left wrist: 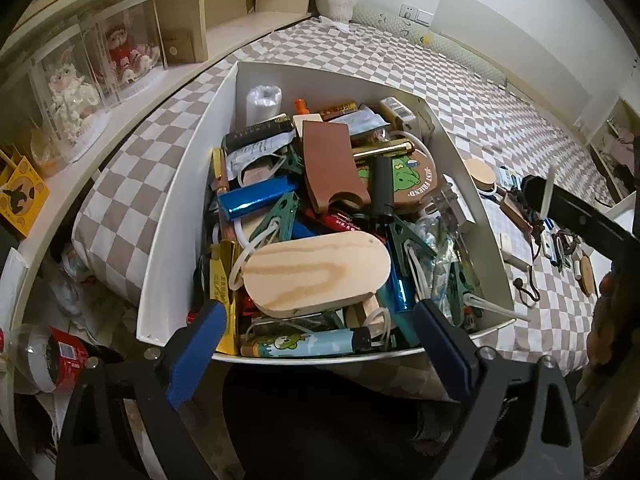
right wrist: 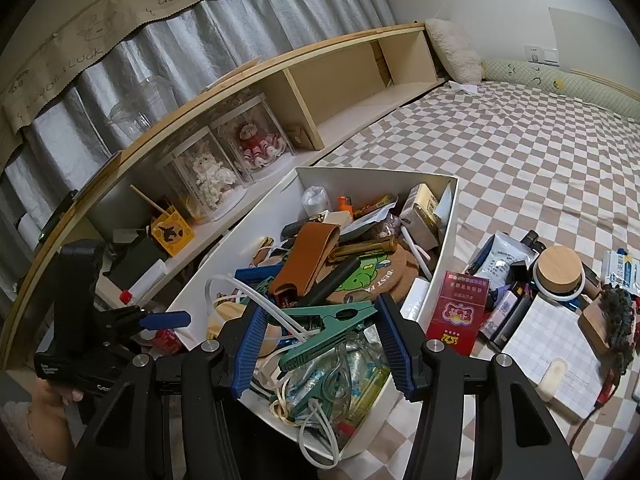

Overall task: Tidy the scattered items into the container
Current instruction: 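Open the left gripper to drop the tube while the right lowers the clothespin into the box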

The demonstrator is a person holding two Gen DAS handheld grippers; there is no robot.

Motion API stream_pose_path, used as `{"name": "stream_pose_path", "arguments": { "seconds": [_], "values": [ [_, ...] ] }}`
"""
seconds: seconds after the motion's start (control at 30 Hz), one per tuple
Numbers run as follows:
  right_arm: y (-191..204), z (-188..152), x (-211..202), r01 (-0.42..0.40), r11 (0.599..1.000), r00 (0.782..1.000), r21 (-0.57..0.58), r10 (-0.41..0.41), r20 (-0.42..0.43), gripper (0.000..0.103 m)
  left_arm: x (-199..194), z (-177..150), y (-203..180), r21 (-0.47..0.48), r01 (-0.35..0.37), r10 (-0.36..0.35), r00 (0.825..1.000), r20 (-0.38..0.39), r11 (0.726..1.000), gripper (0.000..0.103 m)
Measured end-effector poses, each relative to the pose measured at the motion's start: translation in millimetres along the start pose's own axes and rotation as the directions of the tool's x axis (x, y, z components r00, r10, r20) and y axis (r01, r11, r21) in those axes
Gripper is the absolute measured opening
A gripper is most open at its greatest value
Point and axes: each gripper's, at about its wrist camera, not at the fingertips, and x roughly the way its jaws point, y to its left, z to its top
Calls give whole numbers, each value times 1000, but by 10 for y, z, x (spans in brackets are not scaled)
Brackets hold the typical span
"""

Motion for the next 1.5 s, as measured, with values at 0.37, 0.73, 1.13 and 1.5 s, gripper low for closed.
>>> {"name": "stream_pose_path", "arguments": {
  "seconds": [0.37,0.73,1.13,1.5],
  "values": [
    [162,15,447,-162,976,980,-148,141,-143,56,-155,-34,-45,44,21,-23,998,58,999,95],
    [446,-18,733,-245,883,941,-400,118,-316,55,-384,1,149,-19,39,-36,991,132,999,95],
    [618,-216,946,-251,883,919,-397,89,-385,55,-450,38,311,-57,47,-38,987,158,997,95],
    [559,-290,973,-213,877,916,-430,26,-401,57,-358,29,315,-52,70,-62,988,139,996,95]
  ]
}}
